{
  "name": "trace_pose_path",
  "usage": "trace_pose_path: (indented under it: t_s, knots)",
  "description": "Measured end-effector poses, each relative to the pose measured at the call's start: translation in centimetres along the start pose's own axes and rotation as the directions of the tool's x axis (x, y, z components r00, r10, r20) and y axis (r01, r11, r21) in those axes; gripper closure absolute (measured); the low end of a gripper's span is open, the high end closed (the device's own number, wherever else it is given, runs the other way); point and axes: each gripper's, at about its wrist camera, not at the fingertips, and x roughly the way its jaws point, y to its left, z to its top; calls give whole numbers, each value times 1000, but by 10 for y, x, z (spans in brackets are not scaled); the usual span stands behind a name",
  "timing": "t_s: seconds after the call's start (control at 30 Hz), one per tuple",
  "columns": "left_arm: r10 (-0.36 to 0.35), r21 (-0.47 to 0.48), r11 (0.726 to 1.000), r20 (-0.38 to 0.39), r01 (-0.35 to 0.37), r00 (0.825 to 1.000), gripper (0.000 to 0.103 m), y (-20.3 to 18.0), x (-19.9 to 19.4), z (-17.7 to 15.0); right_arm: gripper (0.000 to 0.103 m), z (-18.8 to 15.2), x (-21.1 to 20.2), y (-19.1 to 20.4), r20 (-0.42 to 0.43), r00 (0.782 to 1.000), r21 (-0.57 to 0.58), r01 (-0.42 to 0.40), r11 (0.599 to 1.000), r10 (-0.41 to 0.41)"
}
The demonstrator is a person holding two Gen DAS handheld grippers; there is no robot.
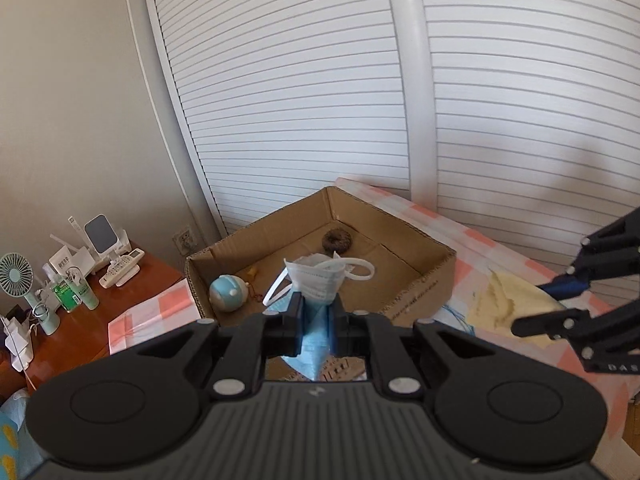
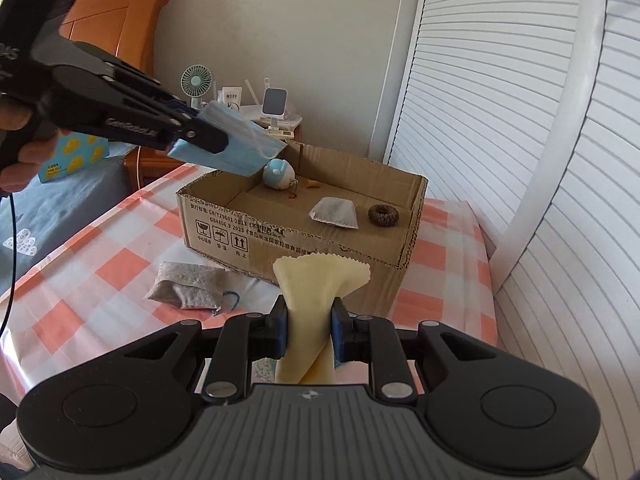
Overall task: Organize soft objects
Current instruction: 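Carry both items over the box and open the left gripper to drop the mask, then lower the yellow cloth into the box and open the right gripper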
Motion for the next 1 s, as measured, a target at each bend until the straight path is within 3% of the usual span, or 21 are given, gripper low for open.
trace_pose_path:
  t_s: [0.13, 0.17, 0.2, 0.23, 0.27, 0.3, 0.47, 0.8, 1.0]
  knots:
    - [42, -57, 997, -15, -43, 999, 88, 16, 31, 3, 79, 7, 5, 0, 10, 1000, 8, -3, 1000, 3]
    - [54, -64, 996, -11, -55, 998, 77, 17, 37, 2, 79, 9, 6, 0, 11, 1000, 11, -4, 1000, 4]
    - [61, -73, 995, -16, -62, 998, 57, 19, 43, 0, 79, 10, 8, -1, 9, 1000, 15, -4, 1000, 4]
    - [65, -76, 995, -26, -67, 998, 47, 19, 48, -3, 79, 11, 9, 0, 7, 1000, 17, -6, 1000, 6]
    - [71, -72, 995, -31, -73, 997, 26, 18, 52, -7, 79, 12, 11, 0, 5, 1000, 17, -5, 1000, 5]
    - [81, -64, 994, -34, -83, 996, 19, 16, 54, -10, 79, 12, 12, 0, 3, 1000, 17, -2, 1000, 2]
    - [93, -99, 990, -57, -98, 994, 10, 6, 37, -27, 79, 17, 15, -2, 3, 1000, 23, 7, 1000, -7]
    - [93, -252, 962, -52, -103, 994, 4, -10, -35, -69, 78, 48, 33, -15, 12, 1000, 59, 15, 998, -16]
    - [134, -260, 955, -40, -140, 990, 4, -13, -59, -81, 78, 80, 62, -22, 3, 1000, 79, 25, 997, -25]
